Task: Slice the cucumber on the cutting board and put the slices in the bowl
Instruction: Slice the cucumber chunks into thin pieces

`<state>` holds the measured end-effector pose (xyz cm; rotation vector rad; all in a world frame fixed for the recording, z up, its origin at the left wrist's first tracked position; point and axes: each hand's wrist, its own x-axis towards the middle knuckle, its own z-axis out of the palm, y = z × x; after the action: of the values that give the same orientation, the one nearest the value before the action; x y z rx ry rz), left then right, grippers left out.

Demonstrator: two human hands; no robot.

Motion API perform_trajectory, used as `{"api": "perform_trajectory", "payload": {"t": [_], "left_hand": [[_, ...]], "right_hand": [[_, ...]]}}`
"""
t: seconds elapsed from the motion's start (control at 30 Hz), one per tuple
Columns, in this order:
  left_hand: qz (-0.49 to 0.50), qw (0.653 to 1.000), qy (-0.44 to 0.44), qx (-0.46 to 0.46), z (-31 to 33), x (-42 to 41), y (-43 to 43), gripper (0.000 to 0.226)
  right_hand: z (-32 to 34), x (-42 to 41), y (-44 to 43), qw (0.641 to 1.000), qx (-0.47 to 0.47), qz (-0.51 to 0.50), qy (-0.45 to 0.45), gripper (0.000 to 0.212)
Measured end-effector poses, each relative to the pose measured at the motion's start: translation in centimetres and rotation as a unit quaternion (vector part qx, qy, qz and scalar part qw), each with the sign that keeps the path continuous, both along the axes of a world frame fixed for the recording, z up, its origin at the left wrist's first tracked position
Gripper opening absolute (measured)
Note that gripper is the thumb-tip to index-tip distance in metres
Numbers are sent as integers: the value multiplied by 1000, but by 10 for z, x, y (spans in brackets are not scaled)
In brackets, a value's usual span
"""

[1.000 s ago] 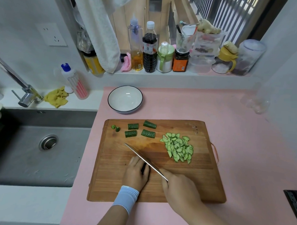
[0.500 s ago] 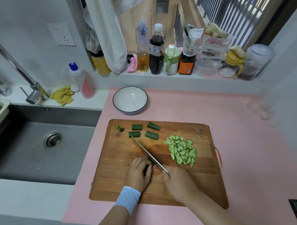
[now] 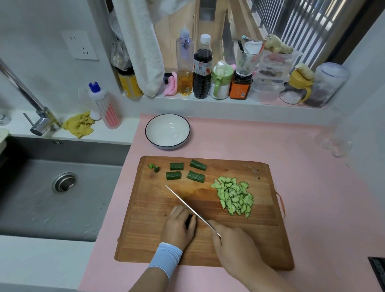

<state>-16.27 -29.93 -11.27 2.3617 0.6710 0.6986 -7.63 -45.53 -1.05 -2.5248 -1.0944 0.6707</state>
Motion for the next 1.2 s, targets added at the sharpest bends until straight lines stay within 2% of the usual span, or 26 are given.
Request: {"api": "perform_trajectory", "payload": {"t": [0.33,0.4,0.47,0.67,0.83,0.93,1.1,1.2], "left_hand": [[7,1000,-18,-9,2,0,0,6],[7,1000,-14,-11,1,0,0,11],[6,1000,-18,-7,1,1,0,4],[11,1000,-12,1,1,1,-3,8],[22,1000,-11,10,0,1,-5,12],[36,999,-18,15,1,1,-6,3],[61,998,-22,4,3,4,-10,12],[55,998,-29,1,1,3,-9,3]], "right_hand": [[2,2,-7,1000,1,-6,20,41],[2,5,-3,999,3,-9,36,35],[2,8,3,998,7,-10,57,30],[2,16,27,997,4,0,76,26],[-1,14,28,998,3,11,62,26],[-2,13,25,999,9,16,42,27],[0,9,11,1000,14,15,20,30],[3,9,0,999,16,14,25,27]]}}
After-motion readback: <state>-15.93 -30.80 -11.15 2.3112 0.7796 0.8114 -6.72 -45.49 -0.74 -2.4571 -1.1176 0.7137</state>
